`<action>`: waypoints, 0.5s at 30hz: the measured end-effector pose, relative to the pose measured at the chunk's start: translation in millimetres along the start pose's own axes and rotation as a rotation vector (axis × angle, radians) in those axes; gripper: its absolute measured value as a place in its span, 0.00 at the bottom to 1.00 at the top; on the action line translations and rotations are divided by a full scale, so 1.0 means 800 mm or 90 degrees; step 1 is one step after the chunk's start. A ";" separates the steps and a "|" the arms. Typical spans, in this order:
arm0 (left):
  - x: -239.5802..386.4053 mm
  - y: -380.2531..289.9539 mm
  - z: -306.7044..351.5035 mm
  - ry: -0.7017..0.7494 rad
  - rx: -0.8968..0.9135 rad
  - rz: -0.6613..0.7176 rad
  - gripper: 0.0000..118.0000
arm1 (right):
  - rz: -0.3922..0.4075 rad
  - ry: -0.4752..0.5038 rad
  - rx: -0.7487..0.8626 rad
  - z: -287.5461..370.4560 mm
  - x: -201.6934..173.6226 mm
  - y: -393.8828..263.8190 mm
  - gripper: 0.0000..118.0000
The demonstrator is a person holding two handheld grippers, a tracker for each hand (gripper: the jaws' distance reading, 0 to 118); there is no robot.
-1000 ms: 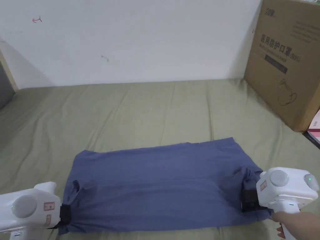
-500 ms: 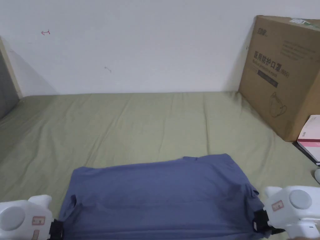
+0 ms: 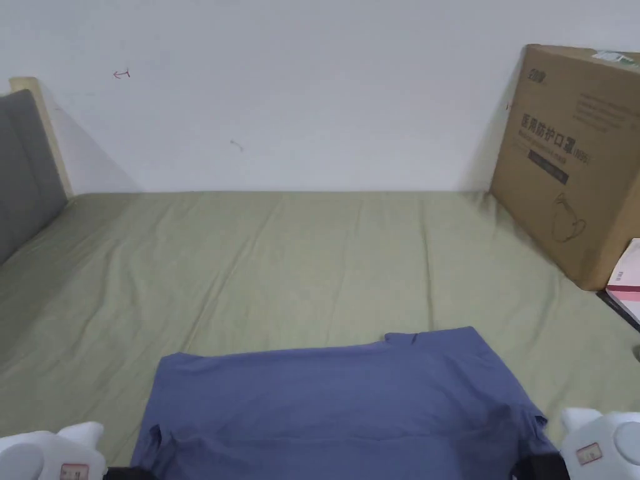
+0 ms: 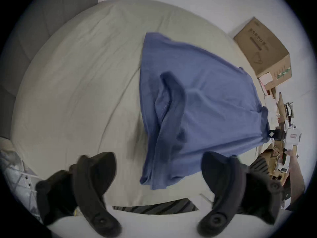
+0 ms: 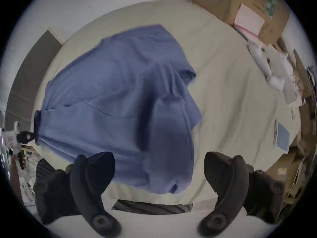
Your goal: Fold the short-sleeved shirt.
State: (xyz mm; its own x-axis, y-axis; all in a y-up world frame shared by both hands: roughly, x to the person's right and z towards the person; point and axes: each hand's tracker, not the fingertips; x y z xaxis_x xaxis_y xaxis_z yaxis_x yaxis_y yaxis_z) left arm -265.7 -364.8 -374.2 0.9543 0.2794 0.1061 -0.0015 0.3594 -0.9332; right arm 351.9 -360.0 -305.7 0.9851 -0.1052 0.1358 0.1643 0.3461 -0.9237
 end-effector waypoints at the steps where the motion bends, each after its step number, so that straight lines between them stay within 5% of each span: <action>1: 0.003 0.007 0.008 -0.006 0.001 0.009 0.87 | 0.001 0.014 0.010 0.009 -0.003 0.006 0.90; 7: 0.043 0.065 0.080 -0.036 0.178 -0.006 0.84 | 0.009 0.094 0.173 0.074 -0.036 0.062 0.85; 8: 0.047 0.075 0.086 -0.051 0.199 0.000 0.71 | 0.009 0.116 0.207 0.082 -0.043 0.072 0.62; 9: 0.050 0.085 0.088 -0.063 0.210 0.001 0.48 | 0.012 0.122 0.226 0.084 -0.051 0.080 0.25; 10: 0.056 0.101 0.085 -0.057 0.211 -0.004 0.16 | 0.018 0.083 0.235 0.084 -0.060 0.090 0.00; 11: 0.063 0.113 0.081 -0.032 0.213 -0.012 0.00 | 0.011 0.076 0.258 0.084 -0.065 0.098 0.00; 13: 0.060 0.146 0.062 0.007 0.203 -0.046 0.00 | 0.006 0.133 0.265 0.075 -0.068 0.120 0.00; 15: 0.055 0.182 0.034 0.025 0.174 -0.048 0.00 | 0.001 0.127 0.256 0.061 -0.072 0.141 0.00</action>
State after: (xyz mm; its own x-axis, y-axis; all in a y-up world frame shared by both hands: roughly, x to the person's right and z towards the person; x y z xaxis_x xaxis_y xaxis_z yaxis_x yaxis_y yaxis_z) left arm -231.9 -276.2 -496.0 0.9658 0.2098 0.1527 -0.0057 0.6056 -0.7958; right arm 316.2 -269.5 -400.0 0.9630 -0.2683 0.0271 0.2084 0.6767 -0.7062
